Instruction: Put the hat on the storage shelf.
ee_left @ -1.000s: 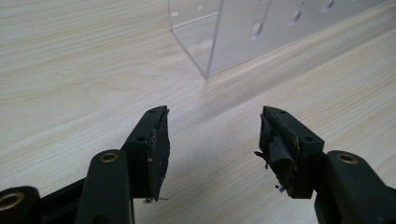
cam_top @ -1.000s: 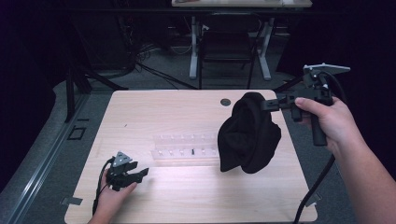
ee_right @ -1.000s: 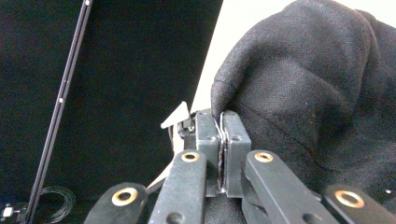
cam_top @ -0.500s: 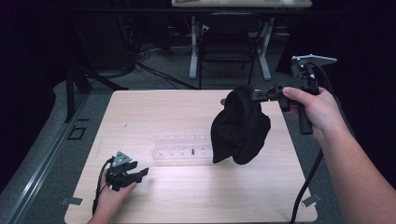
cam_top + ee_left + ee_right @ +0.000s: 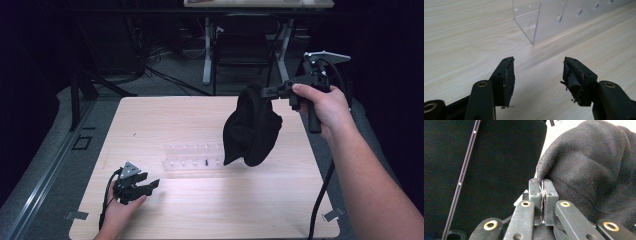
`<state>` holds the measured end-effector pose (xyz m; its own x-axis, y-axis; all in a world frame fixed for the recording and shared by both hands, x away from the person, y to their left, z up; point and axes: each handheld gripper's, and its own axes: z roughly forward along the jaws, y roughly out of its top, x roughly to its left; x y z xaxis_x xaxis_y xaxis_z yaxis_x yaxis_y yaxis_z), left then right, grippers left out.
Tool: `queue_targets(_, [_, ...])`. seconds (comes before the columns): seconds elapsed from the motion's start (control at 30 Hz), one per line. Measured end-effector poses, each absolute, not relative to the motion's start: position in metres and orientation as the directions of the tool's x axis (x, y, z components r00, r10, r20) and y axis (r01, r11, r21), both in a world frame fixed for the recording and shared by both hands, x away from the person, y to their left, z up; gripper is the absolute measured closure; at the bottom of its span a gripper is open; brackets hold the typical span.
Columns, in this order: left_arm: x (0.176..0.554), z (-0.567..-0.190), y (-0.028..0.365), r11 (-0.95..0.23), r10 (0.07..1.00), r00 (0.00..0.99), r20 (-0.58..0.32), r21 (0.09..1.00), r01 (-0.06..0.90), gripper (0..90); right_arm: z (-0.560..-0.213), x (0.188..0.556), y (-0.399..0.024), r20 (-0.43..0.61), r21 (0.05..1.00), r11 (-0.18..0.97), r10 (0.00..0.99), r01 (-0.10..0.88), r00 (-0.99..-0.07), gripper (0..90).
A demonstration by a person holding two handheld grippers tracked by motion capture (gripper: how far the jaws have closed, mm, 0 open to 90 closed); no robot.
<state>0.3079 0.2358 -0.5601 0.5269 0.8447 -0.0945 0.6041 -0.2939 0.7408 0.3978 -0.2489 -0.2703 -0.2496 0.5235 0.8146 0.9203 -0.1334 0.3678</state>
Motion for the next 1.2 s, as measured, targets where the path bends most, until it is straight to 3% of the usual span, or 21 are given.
queue_targets(1.2, [0.308,-0.560,0.236,-0.294,0.843,0.530,-0.096,0.744,0.601,43.0,-0.297,0.430,-0.194,0.814,0.344,-0.103,0.527,0.933,-0.242,88.4])
